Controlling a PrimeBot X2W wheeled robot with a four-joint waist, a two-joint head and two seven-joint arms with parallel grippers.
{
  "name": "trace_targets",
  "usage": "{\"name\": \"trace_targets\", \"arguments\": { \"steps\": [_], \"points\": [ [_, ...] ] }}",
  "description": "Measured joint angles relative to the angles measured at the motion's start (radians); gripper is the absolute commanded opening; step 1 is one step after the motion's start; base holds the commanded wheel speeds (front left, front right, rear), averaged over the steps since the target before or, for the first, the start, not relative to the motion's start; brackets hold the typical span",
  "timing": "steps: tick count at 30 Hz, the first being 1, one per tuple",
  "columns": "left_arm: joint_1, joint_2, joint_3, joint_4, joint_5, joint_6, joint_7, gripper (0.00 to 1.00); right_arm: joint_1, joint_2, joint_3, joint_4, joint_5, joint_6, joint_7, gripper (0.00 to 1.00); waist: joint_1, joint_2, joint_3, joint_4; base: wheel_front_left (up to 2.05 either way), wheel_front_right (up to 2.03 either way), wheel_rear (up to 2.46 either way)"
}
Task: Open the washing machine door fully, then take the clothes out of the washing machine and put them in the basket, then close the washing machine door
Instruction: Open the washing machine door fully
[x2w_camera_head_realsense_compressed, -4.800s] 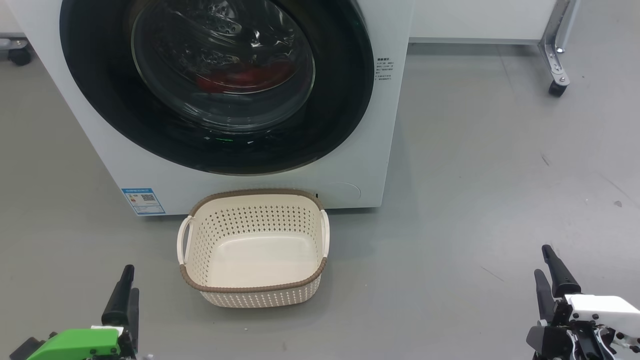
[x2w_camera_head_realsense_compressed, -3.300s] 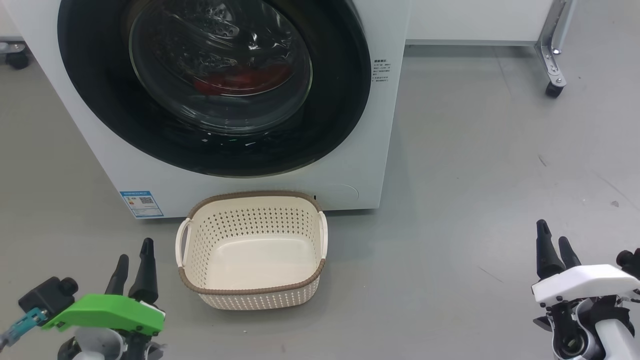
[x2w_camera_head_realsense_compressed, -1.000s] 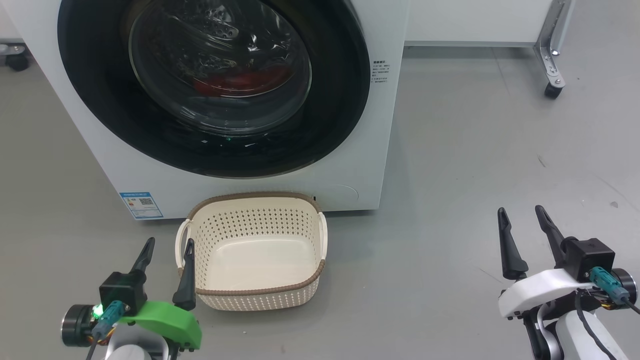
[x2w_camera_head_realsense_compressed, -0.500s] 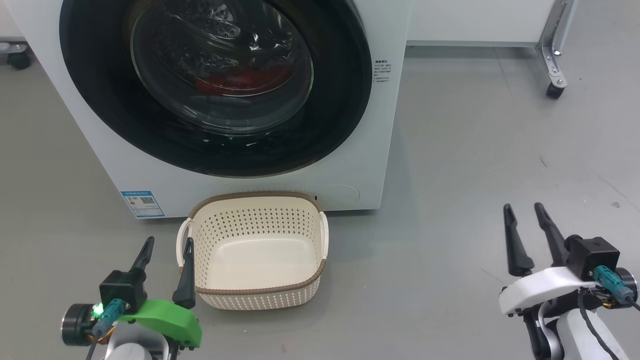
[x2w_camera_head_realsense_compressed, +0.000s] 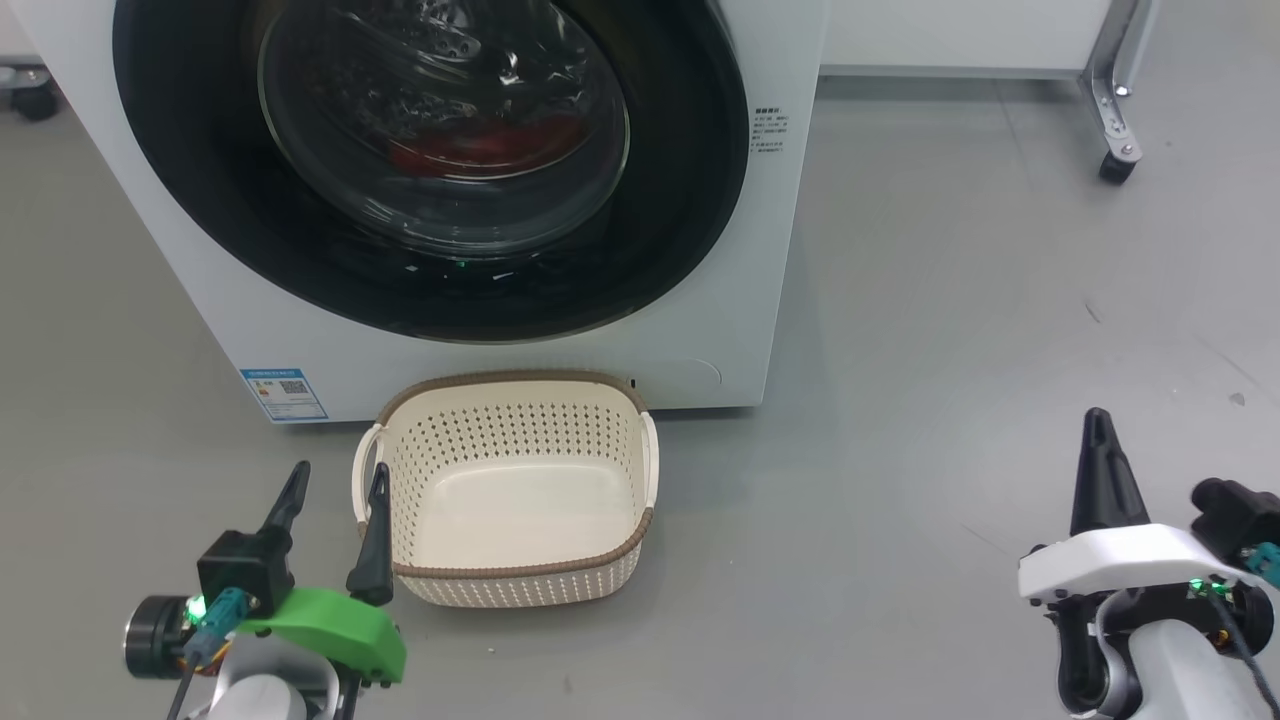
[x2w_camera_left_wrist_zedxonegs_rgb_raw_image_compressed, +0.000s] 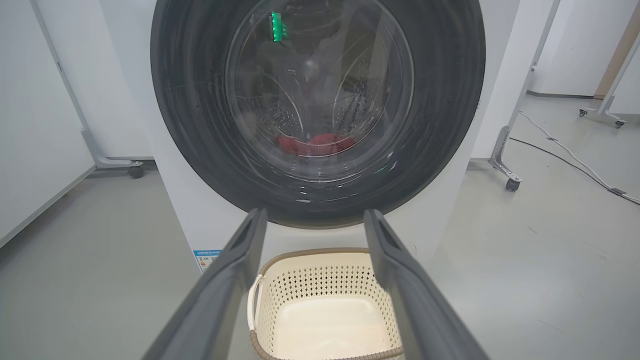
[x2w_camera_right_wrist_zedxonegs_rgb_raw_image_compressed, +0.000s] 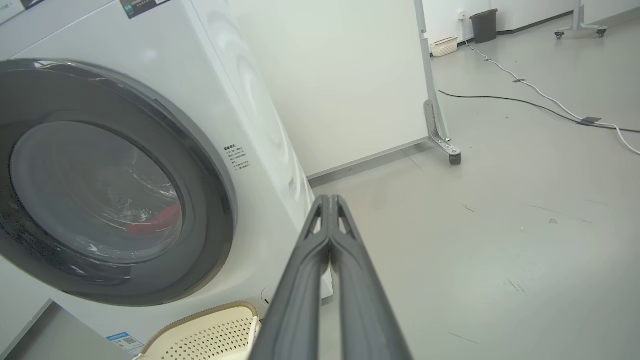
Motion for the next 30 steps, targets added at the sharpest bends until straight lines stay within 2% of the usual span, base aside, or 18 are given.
{"name": "trace_targets", "arguments": {
  "steps": [3, 10, 22, 30],
  "points": [
    [-0.013, -0.001, 0.000, -0.006, 0.000, 0.000, 0.000, 1.00, -0.002, 0.004, -0.020, 0.001, 0.056, 0.010, 0.000, 0.00, 0.0000, 0.0000, 0.010, 0.001, 0.00, 0.00, 0.00],
    [-0.037, -0.001, 0.001, -0.031, 0.001, 0.000, 0.000, 1.00, -0.063, 0.015, -0.063, 0.007, 0.281, 0.040, 0.011, 0.00, 0.0000, 0.0000, 0.055, 0.004, 0.00, 0.00, 0.00],
    [-0.125, -0.013, -0.001, -0.088, 0.013, -0.003, 0.000, 1.00, -0.276, 0.013, -0.131, 0.005, 0.696, 0.048, 0.191, 0.00, 0.0000, 0.0000, 0.176, 0.025, 0.00, 0.00, 0.00],
    [-0.193, -0.019, -0.004, -0.125, 0.016, -0.011, -0.003, 1.00, -0.422, 0.009, -0.147, 0.006, 0.815, 0.048, 0.313, 0.00, 0.0000, 0.0000, 0.268, 0.042, 0.00, 0.00, 0.00]
  ]
}}
